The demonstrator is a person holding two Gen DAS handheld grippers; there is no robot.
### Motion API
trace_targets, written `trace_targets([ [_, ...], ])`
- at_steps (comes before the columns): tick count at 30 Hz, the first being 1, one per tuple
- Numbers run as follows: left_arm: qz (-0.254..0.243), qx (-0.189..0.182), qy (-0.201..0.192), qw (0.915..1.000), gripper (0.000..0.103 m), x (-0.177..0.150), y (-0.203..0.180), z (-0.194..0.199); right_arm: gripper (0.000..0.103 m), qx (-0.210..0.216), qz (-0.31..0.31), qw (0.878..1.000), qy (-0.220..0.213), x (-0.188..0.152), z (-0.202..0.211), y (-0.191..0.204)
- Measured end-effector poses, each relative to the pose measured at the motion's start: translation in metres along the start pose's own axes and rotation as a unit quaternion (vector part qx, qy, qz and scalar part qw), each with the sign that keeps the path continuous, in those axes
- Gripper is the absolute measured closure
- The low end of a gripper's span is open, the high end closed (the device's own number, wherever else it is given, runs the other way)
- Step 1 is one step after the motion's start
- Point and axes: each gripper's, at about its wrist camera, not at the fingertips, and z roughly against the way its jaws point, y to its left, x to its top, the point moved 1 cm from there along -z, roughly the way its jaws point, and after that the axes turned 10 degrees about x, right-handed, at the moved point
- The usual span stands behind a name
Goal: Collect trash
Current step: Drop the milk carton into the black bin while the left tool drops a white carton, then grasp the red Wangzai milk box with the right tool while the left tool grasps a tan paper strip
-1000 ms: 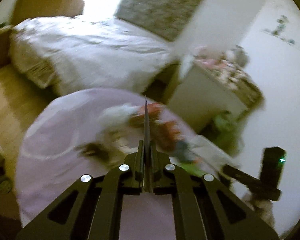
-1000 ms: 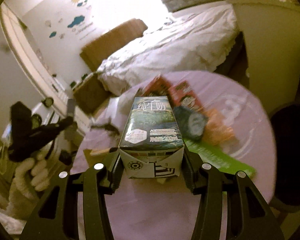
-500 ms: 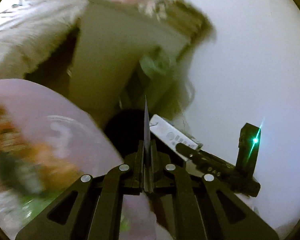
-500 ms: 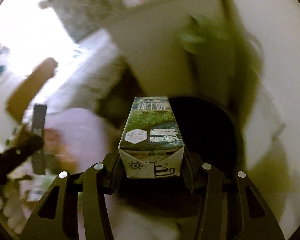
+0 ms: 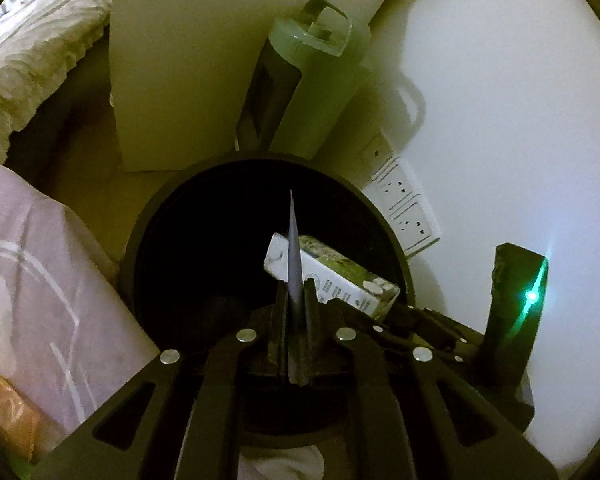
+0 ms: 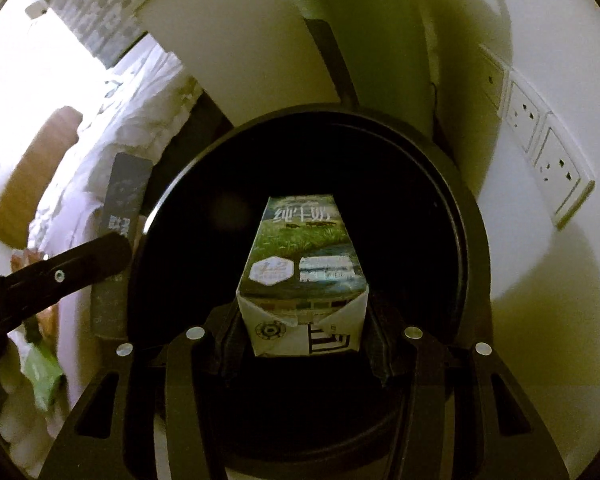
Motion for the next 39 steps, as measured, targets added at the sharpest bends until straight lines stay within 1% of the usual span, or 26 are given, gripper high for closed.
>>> trace_targets([
  [1,0.0,0.004,-0.001,1.0,0.075,0.0,0.0,-0.001,0.043,-0.001,0.003,1.0,-0.003,0.0,0.001,0.0],
  [3,0.004,0.022,-0.013,0.9997,0.025,-0.002,0.001,0.006,0.028,0.004,0.012,1.0,-0.013,-0.002,0.008,0.006],
  [4,0.007,0.033,-0.033,0.9989,0.019,-0.004,0.002,0.014,0.025,0.008,0.015,1.0,-0.018,-0.004,0.01,0.007],
  [5,0.007,0.04,-0.054,0.9977,0.016,-0.007,0.002,0.025,0.021,0.012,0.018,0.999,-0.026,-0.004,0.014,0.009],
  [8,0.003,0.035,-0.085,0.9958,0.015,-0.014,0.001,0.051,0.017,0.024,0.024,0.998,-0.046,-0.008,0.028,0.016],
  [10,0.022,0.006,-0.115,0.9931,0.015,-0.021,0.007,0.076,0.017,0.048,0.019,0.998,-0.048,-0.009,0.036,0.019],
  [12,0.056,-0.028,-0.137,0.9886,0.01,-0.03,0.02,0.101,0.017,0.06,0.02,0.997,-0.041,-0.011,0.041,0.025],
  [14,0.102,-0.05,-0.161,0.9804,0.009,-0.043,0.04,0.128,0.017,0.03,0.066,0.997,-0.038,-0.011,0.046,0.047],
  [15,0.117,-0.06,-0.167,0.9772,0.009,-0.048,0.048,0.138,0.018,-0.002,0.108,0.993,-0.041,-0.012,0.052,0.065],
  [16,0.133,-0.071,-0.173,0.9733,0.009,-0.053,0.057,0.149,0.019,-0.031,0.173,0.982,-0.063,-0.013,0.066,0.095],
  [17,0.158,-0.076,-0.187,0.9666,0.009,-0.064,0.07,0.166,0.02,-0.039,0.237,0.965,-0.11,-0.016,0.087,0.125],
  [18,0.173,-0.074,-0.203,0.9608,0.009,-0.072,0.078,0.18,0.006,-0.037,0.315,0.93,-0.185,-0.024,0.119,0.162],
  [19,0.183,-0.065,-0.224,0.9549,0.009,-0.082,0.087,0.194,0.006,-0.025,0.352,0.908,-0.227,-0.03,0.135,0.181],
  [20,0.185,-0.03,-0.25,0.9498,0.007,-0.096,0.096,0.213,0.005,0.001,0.383,0.887,-0.258,-0.032,0.148,0.198],
  [21,0.18,0.002,-0.265,0.9473,0.007,-0.105,0.101,0.225,0.005,0.028,0.381,0.891,-0.246,-0.028,0.149,0.206],
  [22,0.168,0.034,-0.281,0.9442,0.006,-0.117,0.106,0.238,0.005,0.041,0.362,0.905,-0.219,-0.021,0.141,0.208],
  [23,0.162,0.049,-0.288,0.9425,0.005,-0.126,0.111,0.246,0.005,0.057,0.334,0.924,-0.177,-0.013,0.127,0.207],
  [25,0.161,0.072,-0.286,0.942,0.005,-0.151,0.129,0.261,0.005,0.081,0.306,0.942,-0.114,-0.011,0.097,0.211],
  [26,0.166,0.075,-0.278,0.9432,0.005,-0.159,0.138,0.263,0.005,0.088,0.31,0.942,-0.096,-0.015,0.087,0.219],
  [28,0.181,0.105,-0.242,0.9474,0.005,-0.181,0.163,0.269,0.005,0.107,0.319,0.939,-0.073,-0.027,0.073,0.237],
  [30,0.164,0.186,-0.208,0.9463,0.005,-0.2,0.184,0.272,0.005,0.127,0.324,0.937,-0.045,-0.037,0.058,0.257],
  [31,0.137,0.233,-0.197,0.9425,0.005,-0.205,0.189,0.271,0.005,0.135,0.327,0.935,-0.027,-0.039,0.047,0.269],
  [32,0.115,0.262,-0.188,0.9394,0.005,-0.211,0.191,0.272,0.005,0.139,0.332,0.933,-0.015,-0.04,0.039,0.279],
  [34,0.06,0.337,-0.174,0.9232,0.005,-0.223,0.199,0.269,0.005,0.131,0.351,0.927,0.005,-0.043,0.02,0.301],
  [35,0.043,0.358,-0.169,0.9174,0.005,-0.225,0.202,0.266,0.005,0.126,0.359,0.925,0.011,-0.044,0.012,0.311],
  [39,0.02,0.349,-0.14,0.9266,0.005,-0.226,0.223,0.248,0.009,0.111,0.367,0.923,0.048,-0.029,-0.032,0.338],
])
